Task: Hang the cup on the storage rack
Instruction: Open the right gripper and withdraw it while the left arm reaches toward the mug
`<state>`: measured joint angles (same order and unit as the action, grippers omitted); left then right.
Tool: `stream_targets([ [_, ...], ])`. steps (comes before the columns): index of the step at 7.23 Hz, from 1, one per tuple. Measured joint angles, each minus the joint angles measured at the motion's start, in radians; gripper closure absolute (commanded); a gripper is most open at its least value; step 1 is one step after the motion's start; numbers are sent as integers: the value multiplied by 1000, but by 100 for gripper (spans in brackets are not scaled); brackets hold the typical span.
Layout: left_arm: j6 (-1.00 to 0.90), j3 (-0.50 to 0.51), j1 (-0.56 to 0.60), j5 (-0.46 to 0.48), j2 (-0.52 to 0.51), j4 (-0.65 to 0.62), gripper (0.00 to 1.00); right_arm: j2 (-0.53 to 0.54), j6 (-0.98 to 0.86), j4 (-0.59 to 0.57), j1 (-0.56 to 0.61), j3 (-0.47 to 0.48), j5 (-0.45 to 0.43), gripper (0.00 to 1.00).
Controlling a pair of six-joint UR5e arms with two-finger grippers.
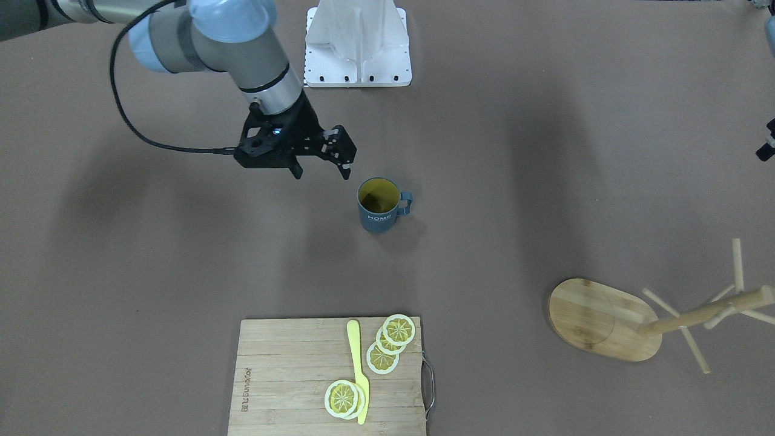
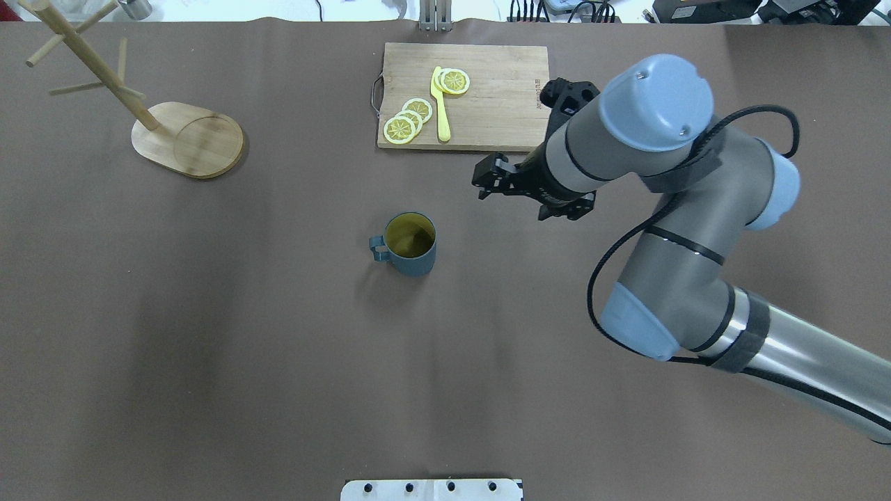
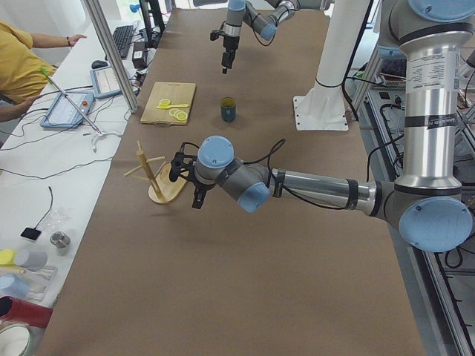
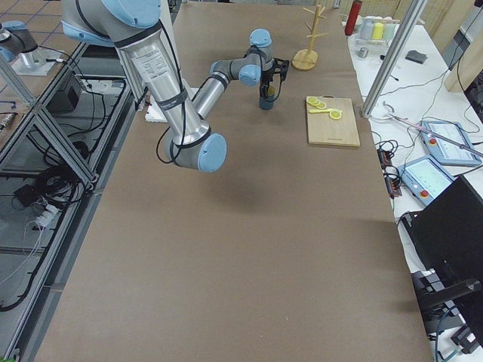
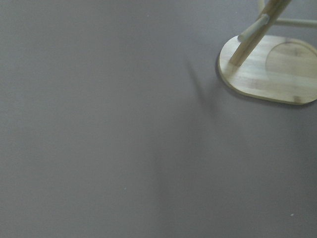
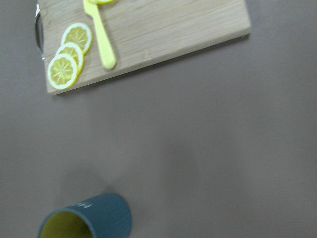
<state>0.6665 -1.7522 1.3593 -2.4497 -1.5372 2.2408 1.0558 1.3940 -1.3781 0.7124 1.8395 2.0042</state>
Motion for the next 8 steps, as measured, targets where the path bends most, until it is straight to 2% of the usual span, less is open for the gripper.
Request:
stream_targets([
  [2,338,-38,-170,101,-113,54,2,136,-216,-1,129,11,74,0],
  [4,607,-55,-347,269,-251,56,3,242,-424,-1,257,1,160,0],
  [6,650,-54,-488,427,-347,57,6,287,-560,-1,345,-37,215,0],
  [7,586,-54,-547,507,-375,64,8,300,-608,-1,376,-53,226,0],
  [8,486,-54,-581,556,-382,87,4,306,-639,-1,394,-67,230,0],
])
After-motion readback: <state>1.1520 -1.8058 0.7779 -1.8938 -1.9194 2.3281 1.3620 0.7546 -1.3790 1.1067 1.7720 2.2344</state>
